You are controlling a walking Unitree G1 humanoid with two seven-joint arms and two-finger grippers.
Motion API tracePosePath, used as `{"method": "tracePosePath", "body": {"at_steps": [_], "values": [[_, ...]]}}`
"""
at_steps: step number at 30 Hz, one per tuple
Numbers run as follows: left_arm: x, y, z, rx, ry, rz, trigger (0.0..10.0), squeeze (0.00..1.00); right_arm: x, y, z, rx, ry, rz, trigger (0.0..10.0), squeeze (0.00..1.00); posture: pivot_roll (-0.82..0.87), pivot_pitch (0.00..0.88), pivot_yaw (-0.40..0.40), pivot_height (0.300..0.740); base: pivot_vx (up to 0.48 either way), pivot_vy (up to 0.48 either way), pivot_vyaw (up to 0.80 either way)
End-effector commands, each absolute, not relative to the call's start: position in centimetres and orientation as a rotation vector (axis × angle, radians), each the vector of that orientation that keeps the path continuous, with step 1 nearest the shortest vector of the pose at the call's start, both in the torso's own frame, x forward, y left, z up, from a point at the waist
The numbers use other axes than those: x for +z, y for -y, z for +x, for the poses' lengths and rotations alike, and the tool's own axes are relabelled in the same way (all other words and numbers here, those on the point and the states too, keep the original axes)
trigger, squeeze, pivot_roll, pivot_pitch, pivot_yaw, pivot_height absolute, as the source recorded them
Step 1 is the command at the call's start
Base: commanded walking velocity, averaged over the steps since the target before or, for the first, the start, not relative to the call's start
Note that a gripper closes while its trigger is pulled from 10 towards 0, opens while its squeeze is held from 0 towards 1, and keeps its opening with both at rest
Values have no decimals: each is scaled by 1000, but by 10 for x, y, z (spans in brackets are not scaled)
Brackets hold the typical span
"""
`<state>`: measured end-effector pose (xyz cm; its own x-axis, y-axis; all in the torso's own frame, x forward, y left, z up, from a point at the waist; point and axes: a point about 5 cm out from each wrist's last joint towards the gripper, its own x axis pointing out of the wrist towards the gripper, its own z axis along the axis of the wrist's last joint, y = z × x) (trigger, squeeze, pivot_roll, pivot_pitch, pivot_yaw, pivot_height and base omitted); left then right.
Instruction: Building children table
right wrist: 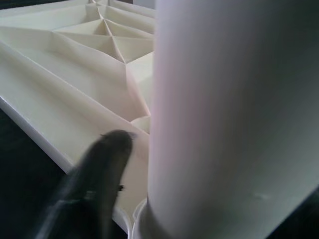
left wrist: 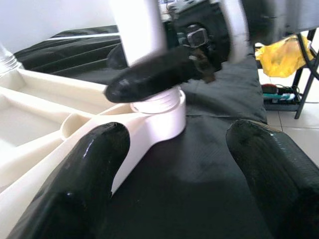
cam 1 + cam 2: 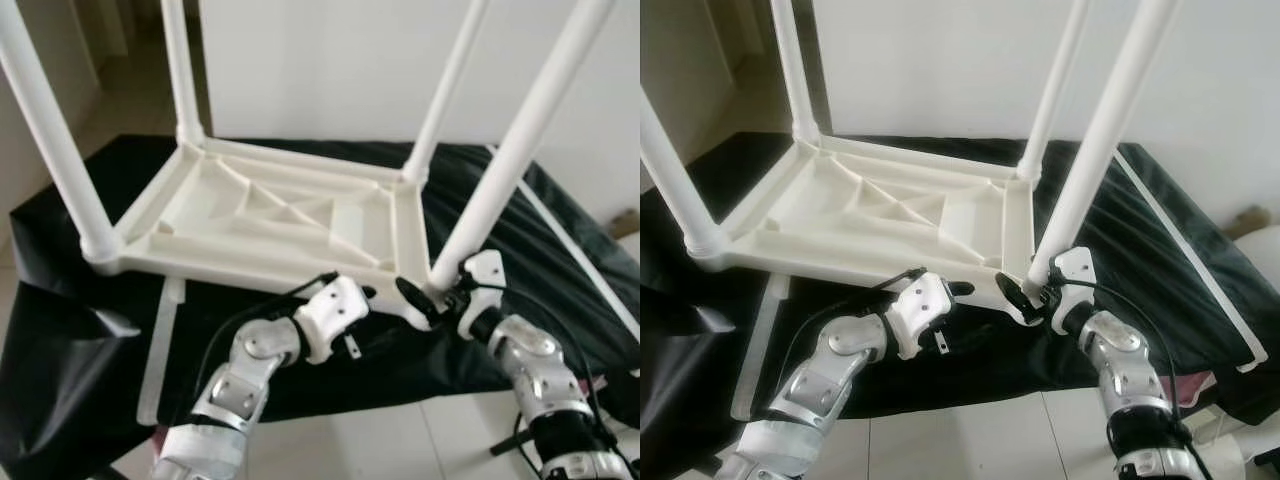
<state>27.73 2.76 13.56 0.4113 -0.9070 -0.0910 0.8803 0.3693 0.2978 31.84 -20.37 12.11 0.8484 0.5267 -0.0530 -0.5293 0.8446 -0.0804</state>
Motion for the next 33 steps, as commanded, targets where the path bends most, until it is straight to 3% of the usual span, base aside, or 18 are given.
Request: {"method": "tracePosePath", "body": {"at_steps": [1, 10, 11, 12, 18, 23, 33], "values": [[138, -25, 277, -1151, 99, 321, 10000, 0, 117, 202, 318, 588, -50, -114, 0, 0, 119, 0, -85, 740, 0, 0, 0], [136, -16, 269, -1174, 103, 309, 10000, 0, 105, 209, 311, 587, -78, -66, 0, 0, 118, 0, -87, 740, 0, 0, 0], [136, -16, 268, -1176, 102, 308, 10000, 0, 104, 209, 311, 581, -76, -63, 3608, 0, 116, 0, -86, 740, 0, 0, 0], [135, -16, 268, -1177, 97, 311, 10000, 0, 105, 210, 310, 542, -65, -3, 10000, 0, 113, 0, -85, 740, 0, 0, 0], [135, -18, 270, -1172, 95, 314, 10000, 0, 107, 207, 303, 414, -32, 103, 10000, 0, 110, 0, -84, 740, 0, 0, 0], [136, -25, 275, -1151, 90, 311, 10000, 0, 94, 208, 299, 130, -74, 109, 10000, 0, 99, 0, -74, 740, 0, 0, 0], [137, -26, 274, -1155, 96, 312, 10000, 0, 93, 195, 291, -200, -72, 156, 10000, 0, 93, 0, -69, 740, 0, 0, 0]]}}
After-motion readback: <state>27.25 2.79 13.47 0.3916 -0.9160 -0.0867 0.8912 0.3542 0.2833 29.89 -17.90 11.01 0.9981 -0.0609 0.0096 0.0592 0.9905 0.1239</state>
